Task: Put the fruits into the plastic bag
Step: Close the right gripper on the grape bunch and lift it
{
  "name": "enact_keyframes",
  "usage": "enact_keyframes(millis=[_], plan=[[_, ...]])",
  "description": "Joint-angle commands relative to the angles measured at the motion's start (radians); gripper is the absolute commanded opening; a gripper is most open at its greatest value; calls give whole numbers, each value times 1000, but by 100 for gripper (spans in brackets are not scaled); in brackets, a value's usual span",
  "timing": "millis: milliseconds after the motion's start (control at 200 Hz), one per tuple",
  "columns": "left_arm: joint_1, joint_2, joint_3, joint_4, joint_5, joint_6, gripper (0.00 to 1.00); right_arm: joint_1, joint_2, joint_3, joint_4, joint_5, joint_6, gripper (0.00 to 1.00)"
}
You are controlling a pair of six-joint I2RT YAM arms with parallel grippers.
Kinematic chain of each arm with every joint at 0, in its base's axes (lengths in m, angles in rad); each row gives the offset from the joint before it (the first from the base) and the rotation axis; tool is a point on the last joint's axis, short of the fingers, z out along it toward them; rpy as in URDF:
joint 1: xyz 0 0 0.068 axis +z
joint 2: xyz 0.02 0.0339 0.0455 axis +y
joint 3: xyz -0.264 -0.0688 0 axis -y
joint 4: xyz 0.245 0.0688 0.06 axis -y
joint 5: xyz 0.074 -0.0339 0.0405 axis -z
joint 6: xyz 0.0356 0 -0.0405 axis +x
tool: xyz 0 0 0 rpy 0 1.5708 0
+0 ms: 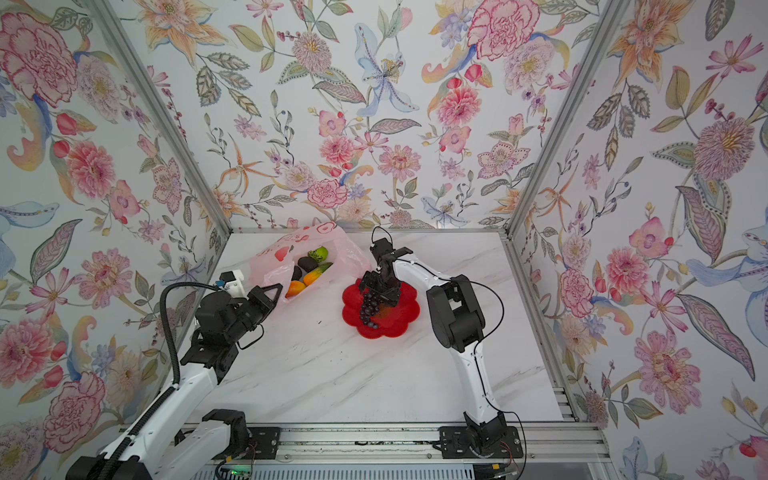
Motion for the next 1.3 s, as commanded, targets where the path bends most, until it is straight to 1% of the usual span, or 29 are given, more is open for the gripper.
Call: enact_keyframes(millis=[0,70,175,270,345,405,485,581,701,891,1021,1146,1296], plan=[[10,-14,-6,-12,-2,5,0,5,57,19,-10,8,13,89],[8,-13,-5,-15,-2,5,0,8,64,23,-10,15,13,87],[12,-8,-3,-14,1,6,0,11,69,31,-10,15,8,80],[11,-4,1,-12,2,8,0,12,68,30,-9,20,7,68],[11,-1,-1,-11,2,6,0,12,65,31,-11,21,1,56],[12,-2,-5,-9,2,5,0,11,59,31,-8,20,-2,51],[12,-3,-7,-6,3,3,0,11,43,23,-5,22,-10,48],[11,-7,-10,-2,1,0,0,9,-5,-20,53,15,-17,46],[11,-11,-10,-2,1,-2,0,-5,-100,-141,193,-30,-11,43],[15,-19,-15,-5,3,-5,0,-51,-232,-360,423,-144,39,39],[14,2,1,-11,17,3,0,-68,-325,-494,576,-189,44,39],[15,6,13,-14,16,7,0,-90,-396,-603,715,-239,63,39],[16,10,17,-21,16,3,0,-122,-469,-697,851,-299,101,38]])
